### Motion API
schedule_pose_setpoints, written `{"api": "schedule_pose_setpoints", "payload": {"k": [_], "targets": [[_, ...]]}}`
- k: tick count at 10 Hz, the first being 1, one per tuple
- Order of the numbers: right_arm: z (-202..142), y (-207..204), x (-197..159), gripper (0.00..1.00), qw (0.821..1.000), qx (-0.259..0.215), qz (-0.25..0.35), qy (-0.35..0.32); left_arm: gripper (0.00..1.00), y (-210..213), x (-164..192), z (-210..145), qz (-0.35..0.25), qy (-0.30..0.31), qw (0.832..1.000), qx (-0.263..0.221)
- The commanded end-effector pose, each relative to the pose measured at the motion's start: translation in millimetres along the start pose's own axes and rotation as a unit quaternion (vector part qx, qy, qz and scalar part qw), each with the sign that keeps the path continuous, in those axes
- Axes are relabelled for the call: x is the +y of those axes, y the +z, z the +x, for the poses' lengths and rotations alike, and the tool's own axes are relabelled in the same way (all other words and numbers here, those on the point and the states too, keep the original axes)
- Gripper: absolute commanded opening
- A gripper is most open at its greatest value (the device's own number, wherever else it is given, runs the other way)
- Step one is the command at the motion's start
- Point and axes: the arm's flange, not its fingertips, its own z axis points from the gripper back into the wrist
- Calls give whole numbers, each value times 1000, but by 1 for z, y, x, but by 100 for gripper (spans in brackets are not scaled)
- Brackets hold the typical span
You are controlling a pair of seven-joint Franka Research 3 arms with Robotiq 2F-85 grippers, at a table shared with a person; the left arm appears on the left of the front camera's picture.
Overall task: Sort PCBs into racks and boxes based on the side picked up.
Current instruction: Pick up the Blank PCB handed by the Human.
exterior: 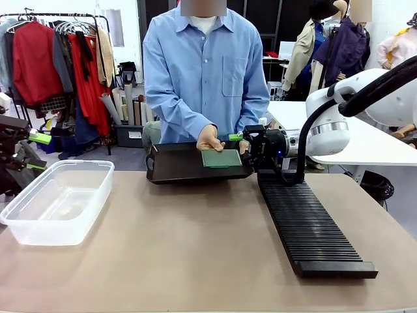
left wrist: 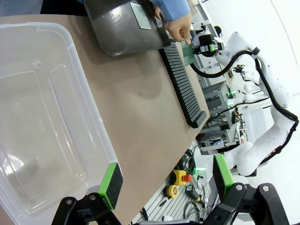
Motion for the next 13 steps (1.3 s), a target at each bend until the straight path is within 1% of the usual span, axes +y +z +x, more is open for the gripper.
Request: {"api": "schedule_pose_setpoints", "payload": {"k": [1,4,5,11,12,13], "targets": [[11,-4,6,61,1000,3,1,-12,100,1,-3,1,2,6,1000,-1],[12,-5,6,4,1000,4,-4,-13,100,1,-3,1,2,6,1000,-1],[12,-5,6,0,1000,5,-6,-15,100,1,-3,1,2,6,1000,-1],[14,-8,7,0,999,11,-21,-27,100,1,-3,1,2,6,1000,-1],[14,-7,8,0,999,23,-14,-22,100,1,-3,1,2,6,1000,-1],[2,-4,1,0,1000,5,-7,-15,100,1,-3,1,2,6,1000,-1]]}}
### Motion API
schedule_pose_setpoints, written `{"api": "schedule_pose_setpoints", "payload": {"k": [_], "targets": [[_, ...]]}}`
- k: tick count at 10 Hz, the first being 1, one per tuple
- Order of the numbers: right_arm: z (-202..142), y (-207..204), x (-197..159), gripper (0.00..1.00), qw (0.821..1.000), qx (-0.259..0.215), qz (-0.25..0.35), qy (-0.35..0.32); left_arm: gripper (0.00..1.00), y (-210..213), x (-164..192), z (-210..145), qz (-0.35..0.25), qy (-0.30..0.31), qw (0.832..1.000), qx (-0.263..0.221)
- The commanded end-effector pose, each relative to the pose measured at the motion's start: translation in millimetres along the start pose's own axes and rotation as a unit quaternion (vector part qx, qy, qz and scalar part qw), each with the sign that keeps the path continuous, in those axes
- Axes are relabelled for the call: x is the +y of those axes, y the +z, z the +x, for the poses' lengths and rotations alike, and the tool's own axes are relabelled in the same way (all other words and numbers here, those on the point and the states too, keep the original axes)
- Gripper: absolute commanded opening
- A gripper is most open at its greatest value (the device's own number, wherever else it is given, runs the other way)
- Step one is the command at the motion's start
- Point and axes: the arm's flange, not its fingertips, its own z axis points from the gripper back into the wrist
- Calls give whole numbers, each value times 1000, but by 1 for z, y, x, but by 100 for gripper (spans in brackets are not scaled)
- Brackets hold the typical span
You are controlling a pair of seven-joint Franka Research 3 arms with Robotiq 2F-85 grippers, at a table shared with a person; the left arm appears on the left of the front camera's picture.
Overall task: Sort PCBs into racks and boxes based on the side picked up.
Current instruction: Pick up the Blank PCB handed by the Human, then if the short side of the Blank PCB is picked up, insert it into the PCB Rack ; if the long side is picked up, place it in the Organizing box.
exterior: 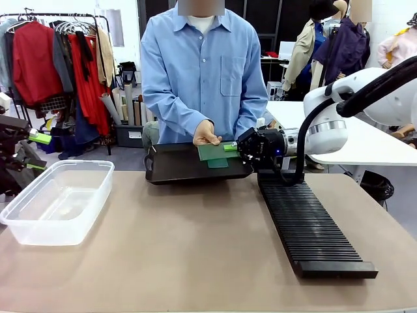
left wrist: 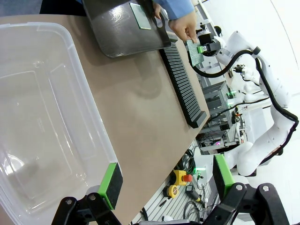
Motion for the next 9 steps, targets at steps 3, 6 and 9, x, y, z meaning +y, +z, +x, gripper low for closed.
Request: {"api": "schedule_pose_setpoints", "payload": {"k": [3,6,9], "targets": [[-1,0,-1,0,1000,-3,2,-1,100,1,-3,1,2,6,1000,-1],[-1,0,-1,0,1000,-3,2,-1,100,1,-3,1,2,6,1000,-1],[-1,0,-1,0,1000,-3,2,-1,100,1,-3,1,2,6,1000,-1]]}}
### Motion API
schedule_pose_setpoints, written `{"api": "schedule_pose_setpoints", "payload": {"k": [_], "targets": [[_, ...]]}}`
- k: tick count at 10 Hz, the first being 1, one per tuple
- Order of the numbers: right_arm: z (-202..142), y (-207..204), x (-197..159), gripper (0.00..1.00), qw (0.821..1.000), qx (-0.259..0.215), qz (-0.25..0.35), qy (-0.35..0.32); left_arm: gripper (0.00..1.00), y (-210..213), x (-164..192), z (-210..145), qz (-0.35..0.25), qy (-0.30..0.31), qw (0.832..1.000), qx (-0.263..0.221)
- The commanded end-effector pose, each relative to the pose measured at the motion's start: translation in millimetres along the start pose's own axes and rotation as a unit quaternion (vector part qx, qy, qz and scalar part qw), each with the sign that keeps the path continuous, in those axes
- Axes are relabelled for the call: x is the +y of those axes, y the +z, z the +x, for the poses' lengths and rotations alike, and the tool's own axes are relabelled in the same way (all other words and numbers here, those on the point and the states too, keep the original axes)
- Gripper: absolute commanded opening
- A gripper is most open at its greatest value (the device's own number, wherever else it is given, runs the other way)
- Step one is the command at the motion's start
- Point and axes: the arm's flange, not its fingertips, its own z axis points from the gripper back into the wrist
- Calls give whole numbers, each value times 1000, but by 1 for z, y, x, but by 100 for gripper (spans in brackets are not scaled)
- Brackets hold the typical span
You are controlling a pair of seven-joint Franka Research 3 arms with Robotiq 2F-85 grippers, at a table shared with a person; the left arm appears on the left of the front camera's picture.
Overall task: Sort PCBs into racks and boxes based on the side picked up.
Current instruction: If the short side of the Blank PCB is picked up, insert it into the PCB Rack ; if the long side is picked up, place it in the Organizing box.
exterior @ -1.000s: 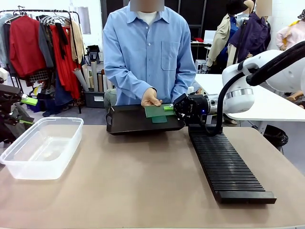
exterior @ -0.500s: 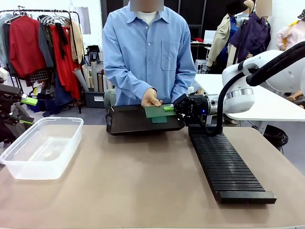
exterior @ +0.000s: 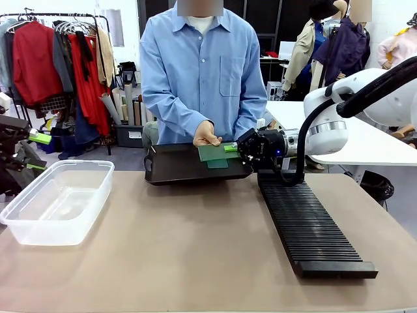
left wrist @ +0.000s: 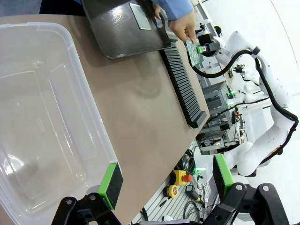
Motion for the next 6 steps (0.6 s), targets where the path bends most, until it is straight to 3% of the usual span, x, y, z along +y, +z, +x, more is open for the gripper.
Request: {"api": "schedule_pose_setpoints", "payload": {"k": [1,6], "targets": [[0,-1,1,0,1000,-2,2,1,100,1,-3,1,2,6,1000,-1],[0,-1,1,0,1000,-2,2,1,100,1,-3,1,2,6,1000,-1]]}}
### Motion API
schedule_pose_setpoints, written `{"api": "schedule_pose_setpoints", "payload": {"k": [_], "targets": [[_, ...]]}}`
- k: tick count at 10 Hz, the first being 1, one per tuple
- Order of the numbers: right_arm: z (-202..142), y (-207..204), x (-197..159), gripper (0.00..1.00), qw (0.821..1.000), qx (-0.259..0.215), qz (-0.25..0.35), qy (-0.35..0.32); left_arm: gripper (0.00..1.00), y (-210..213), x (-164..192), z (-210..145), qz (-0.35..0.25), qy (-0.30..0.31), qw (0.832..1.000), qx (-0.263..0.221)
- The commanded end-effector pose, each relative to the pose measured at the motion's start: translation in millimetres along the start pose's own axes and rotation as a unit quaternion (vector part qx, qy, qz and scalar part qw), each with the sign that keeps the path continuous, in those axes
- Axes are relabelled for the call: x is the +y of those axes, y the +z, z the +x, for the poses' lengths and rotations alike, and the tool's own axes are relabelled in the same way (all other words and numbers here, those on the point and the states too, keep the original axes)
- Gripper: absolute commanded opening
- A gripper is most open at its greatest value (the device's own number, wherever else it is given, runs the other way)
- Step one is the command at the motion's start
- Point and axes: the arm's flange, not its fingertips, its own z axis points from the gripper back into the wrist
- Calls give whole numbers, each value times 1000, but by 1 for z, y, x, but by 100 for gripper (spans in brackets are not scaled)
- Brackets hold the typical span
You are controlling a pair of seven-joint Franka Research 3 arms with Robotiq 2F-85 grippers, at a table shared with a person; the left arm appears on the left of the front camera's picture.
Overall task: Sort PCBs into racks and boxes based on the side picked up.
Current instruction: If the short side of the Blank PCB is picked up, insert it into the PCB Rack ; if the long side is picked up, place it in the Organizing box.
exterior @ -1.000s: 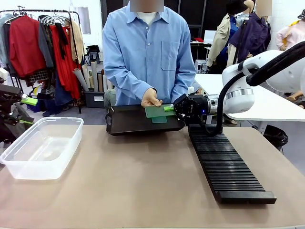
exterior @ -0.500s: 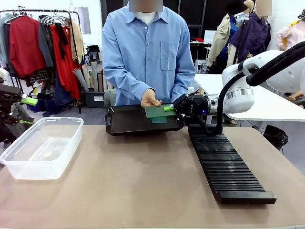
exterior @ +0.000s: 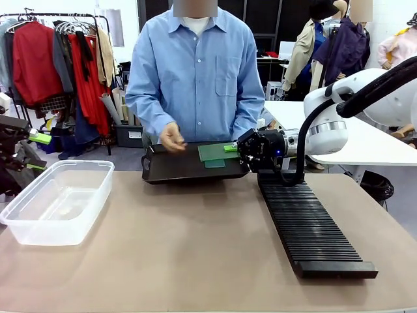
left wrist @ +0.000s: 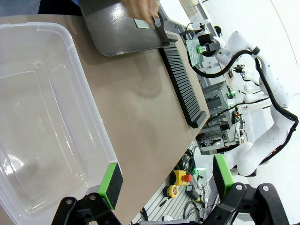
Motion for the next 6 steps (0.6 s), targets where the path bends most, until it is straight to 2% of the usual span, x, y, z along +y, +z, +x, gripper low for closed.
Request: {"api": "schedule_pose_setpoints", "payload": {"k": [1,6], "targets": [[0,-1,1,0,1000,-2,2,1,100,1,-3,1,2,6,1000,-1],[0,-1,1,0,1000,-2,2,1,100,1,-3,1,2,6,1000,-1]]}}
